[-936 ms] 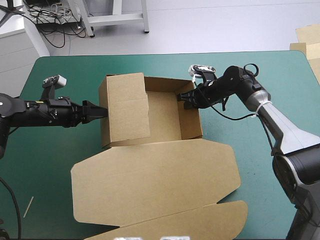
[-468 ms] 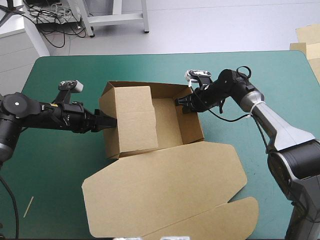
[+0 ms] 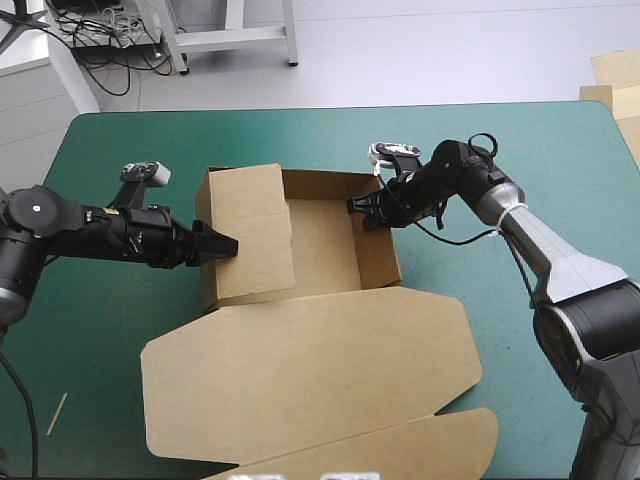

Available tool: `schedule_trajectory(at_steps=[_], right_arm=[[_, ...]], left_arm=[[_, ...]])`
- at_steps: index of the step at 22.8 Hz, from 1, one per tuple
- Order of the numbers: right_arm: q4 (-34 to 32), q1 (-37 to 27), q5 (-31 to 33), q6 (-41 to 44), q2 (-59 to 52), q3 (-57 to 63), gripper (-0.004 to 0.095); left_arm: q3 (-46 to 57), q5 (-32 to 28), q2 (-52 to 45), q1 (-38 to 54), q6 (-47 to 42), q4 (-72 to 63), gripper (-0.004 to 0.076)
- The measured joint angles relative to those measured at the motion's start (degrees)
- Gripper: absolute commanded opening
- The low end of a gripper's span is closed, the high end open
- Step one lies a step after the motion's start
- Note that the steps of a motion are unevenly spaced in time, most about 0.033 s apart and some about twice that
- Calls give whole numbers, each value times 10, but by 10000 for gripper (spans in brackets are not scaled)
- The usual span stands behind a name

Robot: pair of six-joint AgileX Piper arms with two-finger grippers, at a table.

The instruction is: Fold the box

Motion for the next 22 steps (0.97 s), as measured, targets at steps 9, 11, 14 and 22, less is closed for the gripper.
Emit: schedule_trajectory(at_steps=[9,11,14,22], right_arm=[[0,13,-2,2,0,0,-18],[-8,30,-23,5,0,0,-18],[-26,56,-50,21,0,0,-18],[-47,95,-81,59,-1,-1,-18]], left_arm=[[0,2,0,0,-34,44,527],[0,6,0,0,-49,78,527],[0,9,0,-1,-83,145,509],[0,-13,0,-10,-177,260,340]])
